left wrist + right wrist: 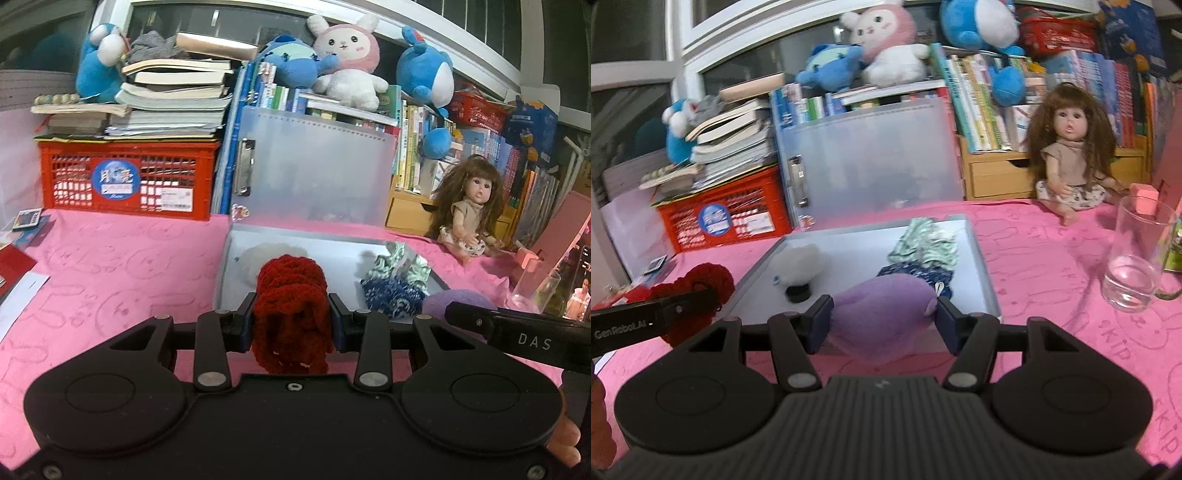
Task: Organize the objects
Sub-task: 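Carry both balls into the white box and open both grippers to release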
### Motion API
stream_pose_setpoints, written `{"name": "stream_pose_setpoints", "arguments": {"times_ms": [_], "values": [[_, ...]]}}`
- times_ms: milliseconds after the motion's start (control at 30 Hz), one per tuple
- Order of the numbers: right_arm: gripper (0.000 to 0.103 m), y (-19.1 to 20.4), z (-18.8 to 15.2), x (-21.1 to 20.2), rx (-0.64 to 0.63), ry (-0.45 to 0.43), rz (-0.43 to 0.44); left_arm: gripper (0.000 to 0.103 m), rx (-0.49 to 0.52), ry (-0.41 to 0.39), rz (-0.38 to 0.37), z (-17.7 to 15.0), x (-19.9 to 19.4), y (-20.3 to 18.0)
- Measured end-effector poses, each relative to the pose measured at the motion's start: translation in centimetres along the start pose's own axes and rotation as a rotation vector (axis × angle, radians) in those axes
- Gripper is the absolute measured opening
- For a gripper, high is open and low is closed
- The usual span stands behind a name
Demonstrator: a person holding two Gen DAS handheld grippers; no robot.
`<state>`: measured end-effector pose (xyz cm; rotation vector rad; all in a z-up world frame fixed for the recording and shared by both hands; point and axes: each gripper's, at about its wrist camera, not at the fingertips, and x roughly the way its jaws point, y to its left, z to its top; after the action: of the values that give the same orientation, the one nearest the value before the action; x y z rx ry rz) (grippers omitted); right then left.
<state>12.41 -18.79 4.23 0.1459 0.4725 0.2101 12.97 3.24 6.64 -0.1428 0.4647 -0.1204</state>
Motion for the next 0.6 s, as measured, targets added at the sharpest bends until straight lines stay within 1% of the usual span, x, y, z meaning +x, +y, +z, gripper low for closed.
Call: {"name": "stream_pose_setpoints", "arguments": {"times_ms": [233, 433, 600], "values": [[0.062, -1.4, 1.1, 1.3, 0.024, -0.005, -0.046, 0.037, -0.004, 0.017, 0.001, 1.3, 2.9, -0.6], [0.062, -2.7, 1.5, 2.9, 0.070, 0.011, -0.055, 0.037, 0.004, 0.043, 0.017, 1.7, 5.5, -0.8], [0.062, -3.2, 1.6, 4.3, 0.095, 0.032, -0.044, 0.037, -0.010, 0.083, 0.029, 1.8, 7.9, -0.5]]}}
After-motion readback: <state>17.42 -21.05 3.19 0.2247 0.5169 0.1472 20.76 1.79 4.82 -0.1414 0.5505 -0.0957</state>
